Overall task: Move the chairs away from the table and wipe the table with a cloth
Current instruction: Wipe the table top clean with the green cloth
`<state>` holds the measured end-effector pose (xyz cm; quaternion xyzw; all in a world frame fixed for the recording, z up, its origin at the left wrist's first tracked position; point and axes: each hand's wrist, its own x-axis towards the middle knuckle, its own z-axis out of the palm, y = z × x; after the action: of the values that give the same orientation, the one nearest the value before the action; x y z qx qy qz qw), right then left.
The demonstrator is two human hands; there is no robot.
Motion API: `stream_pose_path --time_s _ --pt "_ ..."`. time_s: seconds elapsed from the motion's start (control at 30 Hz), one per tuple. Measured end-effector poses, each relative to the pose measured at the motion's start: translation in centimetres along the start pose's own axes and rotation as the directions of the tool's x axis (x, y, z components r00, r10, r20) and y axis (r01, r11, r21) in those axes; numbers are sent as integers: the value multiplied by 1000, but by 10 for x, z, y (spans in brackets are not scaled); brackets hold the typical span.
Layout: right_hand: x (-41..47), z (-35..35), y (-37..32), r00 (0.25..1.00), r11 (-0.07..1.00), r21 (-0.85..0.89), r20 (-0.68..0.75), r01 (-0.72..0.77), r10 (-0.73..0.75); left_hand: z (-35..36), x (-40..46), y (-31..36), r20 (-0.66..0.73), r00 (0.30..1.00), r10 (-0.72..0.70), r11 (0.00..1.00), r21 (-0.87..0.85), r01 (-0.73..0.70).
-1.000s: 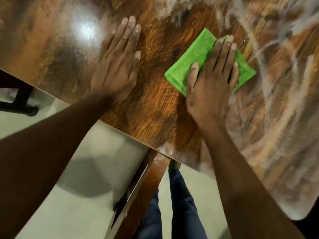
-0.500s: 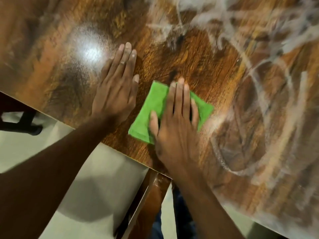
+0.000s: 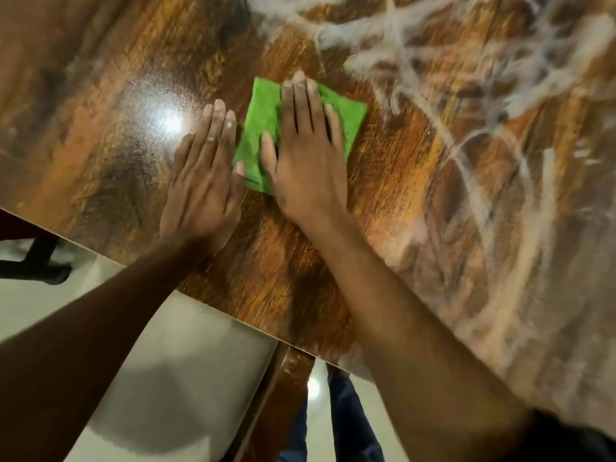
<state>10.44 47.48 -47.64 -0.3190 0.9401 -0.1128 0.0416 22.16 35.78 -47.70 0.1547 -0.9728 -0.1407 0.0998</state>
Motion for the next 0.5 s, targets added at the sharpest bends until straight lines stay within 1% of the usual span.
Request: stream_pose_path --time_s 0.03,0.13,0.23,0.3,0.37,0.4,0.5 --pt "-29 -3 -1 1000 999 14 12 -29 29 1 0 0 -3 1000 -4 1000 2 4" --pt "-125 -12 -9 990 995 47 115 -92 86 4 -1 -1 -6 1000 -5 1000 -6 5" --pt "-194 -12 -9 982 988 47 127 -144 137 5 -1 -1 -7 1000 2 1000 -7 -2" --pt "-209 -10 -1 980 985 52 121 -167 160 6 -1 -1 3 1000 4 1000 -4 -4" --pt "-205 -11 11 979 982 66 110 -179 171 6 0 -1 8 1000 4 1000 -15 -3" --pt "-197 -13 18 978 981 58 111 -186 178 4 0 -1 18 1000 -4 1000 -31 5" --pt "-158 -16 56 974 975 44 80 -218 214 4 0 0 15 1000 -9 1000 -2 9"
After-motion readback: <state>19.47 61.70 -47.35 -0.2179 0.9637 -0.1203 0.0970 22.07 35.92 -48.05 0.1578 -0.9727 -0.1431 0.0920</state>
